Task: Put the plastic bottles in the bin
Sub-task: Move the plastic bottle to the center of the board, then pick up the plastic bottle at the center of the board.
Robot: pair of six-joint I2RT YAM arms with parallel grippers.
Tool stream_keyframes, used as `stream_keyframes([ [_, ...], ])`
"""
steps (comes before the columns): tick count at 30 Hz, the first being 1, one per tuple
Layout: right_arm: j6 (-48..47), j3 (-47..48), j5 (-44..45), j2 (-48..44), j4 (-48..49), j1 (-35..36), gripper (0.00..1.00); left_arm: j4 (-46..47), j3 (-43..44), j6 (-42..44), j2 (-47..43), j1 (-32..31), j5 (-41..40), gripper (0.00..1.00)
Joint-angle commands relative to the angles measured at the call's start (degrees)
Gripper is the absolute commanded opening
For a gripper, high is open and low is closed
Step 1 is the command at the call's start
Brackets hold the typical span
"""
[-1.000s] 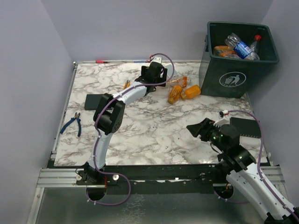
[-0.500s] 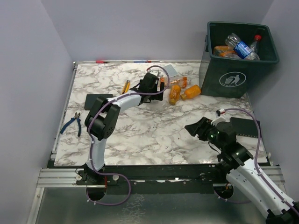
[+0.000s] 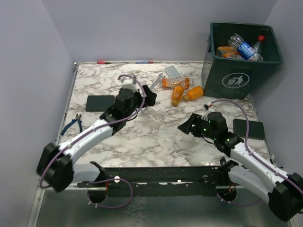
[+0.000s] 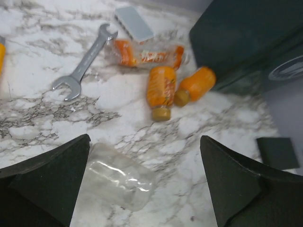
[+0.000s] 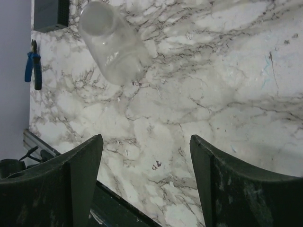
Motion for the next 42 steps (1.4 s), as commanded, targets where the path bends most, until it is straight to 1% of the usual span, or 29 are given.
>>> stream_keyframes([
  [1,-7.3,7.9,-1.2,9.1,5.4,0.4,0.79,2.7,-14.3,-17.1,-18.4,-3.2,-11.8,0.99],
  [3,-9.2,11.2,-0.9,16.0,8.1,0.5,0.81,-1.0,-20.1,-23.4,-23.8,-3.9,-12.7,0.99],
  [5,-10.1,15.2,-2.0,22.9,10.1,0.5,0.82,-4.3,-25.1,-27.7,-27.2,-4.2,-12.1,0.99],
  [6,-10.9,17.6,-3.1,26.6,10.5,0.5,0.83,-5.2,-27.3,-29.3,-28.3,-4.2,-11.3,0.99],
  [8,-12.4,22.4,-8.3,34.1,11.4,0.4,0.84,-5.4,-31.6,-31.9,-30.1,-4.2,-9.2,0.99],
  [11,-10.6,26.6,-15.8,43.0,14.8,0.9,0.84,-4.5,-35.1,-33.7,-31.0,-4.4,-5.8,0.99],
  [14,-9.2,28.3,-19.8,48.0,17.8,2.8,0.84,-1.3,-37.5,-33.6,-31.2,-4.4,-3.6,0.99],
  [20,-7.4,29.3,-22.3,53.9,21.3,7.2,0.84,4.4,-39.5,-32.9,-29.9,-4.3,-4.4,0.99],
  [25,-6.4,28.3,-20.4,56.7,24.6,9.0,0.83,5.5,-38.0,-31.4,-26.5,-4.3,-5.5,0.99],
  [31,-8.8,30.5,-15.6,60.8,23.3,13.1,0.79,6.3,-35.5,-27.1,-20.4,-3.0,-9.0,0.99],
  [36,-5.7,27.0,-9.4,60.0,25.7,16.1,0.76,7.6,-32.5,-23.1,-15.0,0.4,-5.6,0.98],
  [42,-0.4,21.9,-3.4,58.5,30.6,20.1,0.73,10.6,-30.2,-19.6,-12.7,2.1,-0.7,0.98],
])
